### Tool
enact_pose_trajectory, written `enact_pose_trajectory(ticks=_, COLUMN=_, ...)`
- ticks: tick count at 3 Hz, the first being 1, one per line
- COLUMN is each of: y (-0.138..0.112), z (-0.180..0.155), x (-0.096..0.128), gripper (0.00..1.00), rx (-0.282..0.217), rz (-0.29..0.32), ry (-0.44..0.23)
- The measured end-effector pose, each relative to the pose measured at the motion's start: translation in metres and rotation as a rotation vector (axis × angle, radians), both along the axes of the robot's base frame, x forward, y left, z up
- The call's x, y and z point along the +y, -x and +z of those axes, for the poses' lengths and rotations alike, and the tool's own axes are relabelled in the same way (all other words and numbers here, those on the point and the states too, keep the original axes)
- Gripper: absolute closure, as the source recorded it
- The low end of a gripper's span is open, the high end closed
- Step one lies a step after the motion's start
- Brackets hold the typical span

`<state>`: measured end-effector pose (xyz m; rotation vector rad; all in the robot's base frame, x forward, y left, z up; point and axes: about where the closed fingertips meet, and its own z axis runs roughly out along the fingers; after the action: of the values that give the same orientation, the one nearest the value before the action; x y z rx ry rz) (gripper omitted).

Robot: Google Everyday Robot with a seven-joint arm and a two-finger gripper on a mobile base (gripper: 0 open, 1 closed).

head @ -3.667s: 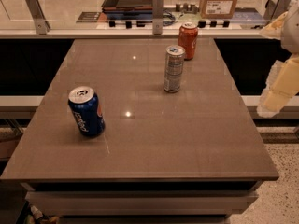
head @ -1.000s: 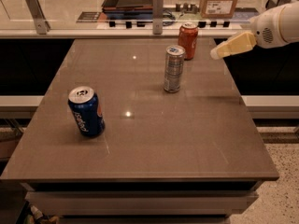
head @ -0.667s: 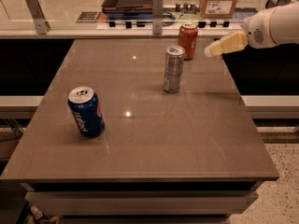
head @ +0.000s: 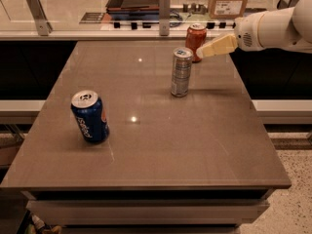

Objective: Move coke can near pepsi can

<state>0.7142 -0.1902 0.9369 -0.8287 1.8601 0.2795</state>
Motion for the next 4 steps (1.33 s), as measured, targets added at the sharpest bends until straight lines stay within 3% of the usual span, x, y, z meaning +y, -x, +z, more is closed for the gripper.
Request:
enact_pose_trajectory(ticks=1, y=-0.001, z=-0.001, x=0.002, gripper=0.00, rx=-0.002, rz=0.003, ry=-0.001)
enact_pose_trajectory(ticks=4, y=-0.034, z=-0.034, x=0.008, gripper=0.00, rx=0.002, rz=0.044, ry=-0.154)
